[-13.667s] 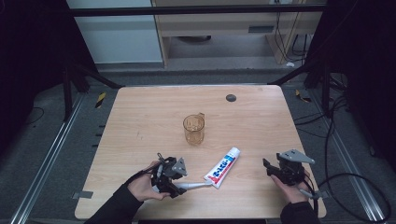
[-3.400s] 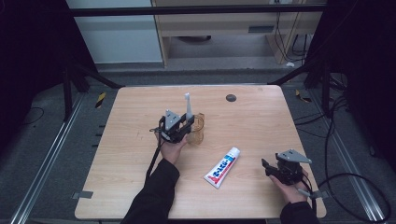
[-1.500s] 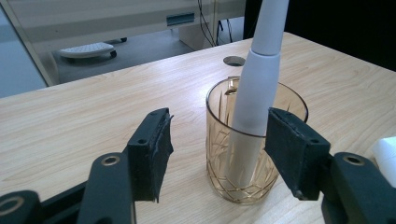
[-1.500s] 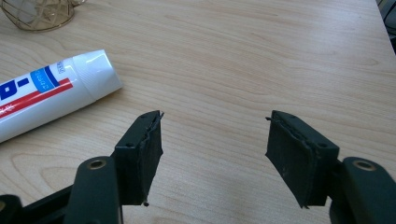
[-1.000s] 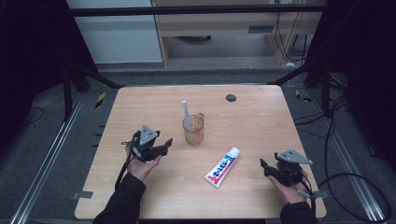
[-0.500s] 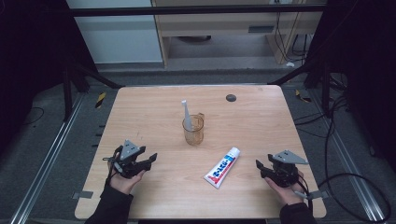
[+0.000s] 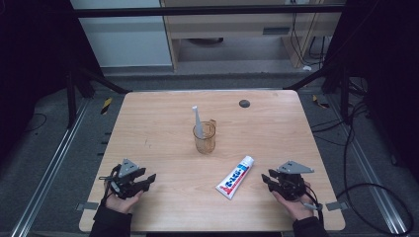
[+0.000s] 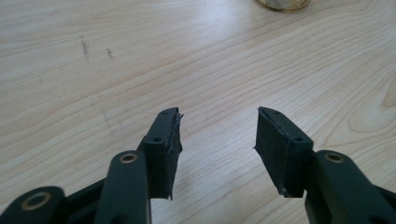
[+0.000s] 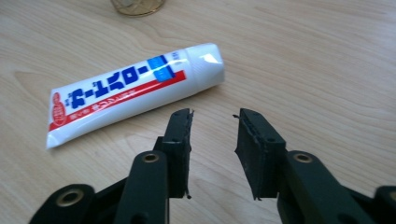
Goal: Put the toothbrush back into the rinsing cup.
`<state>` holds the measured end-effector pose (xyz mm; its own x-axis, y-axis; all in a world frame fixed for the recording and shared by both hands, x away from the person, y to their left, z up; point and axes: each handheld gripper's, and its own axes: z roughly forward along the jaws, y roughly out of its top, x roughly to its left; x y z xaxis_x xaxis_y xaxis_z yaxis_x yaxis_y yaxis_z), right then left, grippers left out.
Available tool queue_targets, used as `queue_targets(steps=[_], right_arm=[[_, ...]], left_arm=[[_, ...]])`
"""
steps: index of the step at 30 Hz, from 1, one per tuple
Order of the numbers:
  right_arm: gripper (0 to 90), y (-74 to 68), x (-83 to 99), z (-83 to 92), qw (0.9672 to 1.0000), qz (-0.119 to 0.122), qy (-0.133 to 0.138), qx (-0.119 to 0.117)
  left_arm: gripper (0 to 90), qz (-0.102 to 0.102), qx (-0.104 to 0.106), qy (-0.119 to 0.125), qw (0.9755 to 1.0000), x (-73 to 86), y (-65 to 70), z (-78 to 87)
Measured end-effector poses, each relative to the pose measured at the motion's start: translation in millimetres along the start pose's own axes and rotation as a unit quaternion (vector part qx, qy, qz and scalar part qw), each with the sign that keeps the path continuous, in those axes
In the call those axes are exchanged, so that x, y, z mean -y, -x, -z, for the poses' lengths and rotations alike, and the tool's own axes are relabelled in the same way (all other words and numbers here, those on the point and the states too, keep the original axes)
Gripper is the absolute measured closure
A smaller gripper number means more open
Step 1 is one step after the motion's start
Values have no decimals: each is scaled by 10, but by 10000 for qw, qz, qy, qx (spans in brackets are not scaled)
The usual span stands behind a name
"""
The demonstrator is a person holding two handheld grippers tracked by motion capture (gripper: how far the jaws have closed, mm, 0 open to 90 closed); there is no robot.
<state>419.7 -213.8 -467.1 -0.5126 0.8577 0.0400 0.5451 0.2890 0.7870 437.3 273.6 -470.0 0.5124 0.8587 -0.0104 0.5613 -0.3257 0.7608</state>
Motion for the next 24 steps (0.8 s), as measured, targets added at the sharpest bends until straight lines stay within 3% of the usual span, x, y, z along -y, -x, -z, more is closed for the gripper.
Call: queue_targets(steps=[7,14,20,24], right_arm=[[770,-106,-47,-104,9993,126,-195,-294],[835,-185,-75,-182,9983,190,-297,-466],[866,-272,-87,-257,9967,299,-381,-651],[868,-328,-91,-304,9955,377,-441,-748]], left_arm=[[537,72,-78,-22,9999,21,-86,-26],[542,7,-122,-10,9999,18,-87,-46],[540,-55,13,62,10000,20,-80,-61],[542,-44,-5,120,9999,9,-82,-50]])
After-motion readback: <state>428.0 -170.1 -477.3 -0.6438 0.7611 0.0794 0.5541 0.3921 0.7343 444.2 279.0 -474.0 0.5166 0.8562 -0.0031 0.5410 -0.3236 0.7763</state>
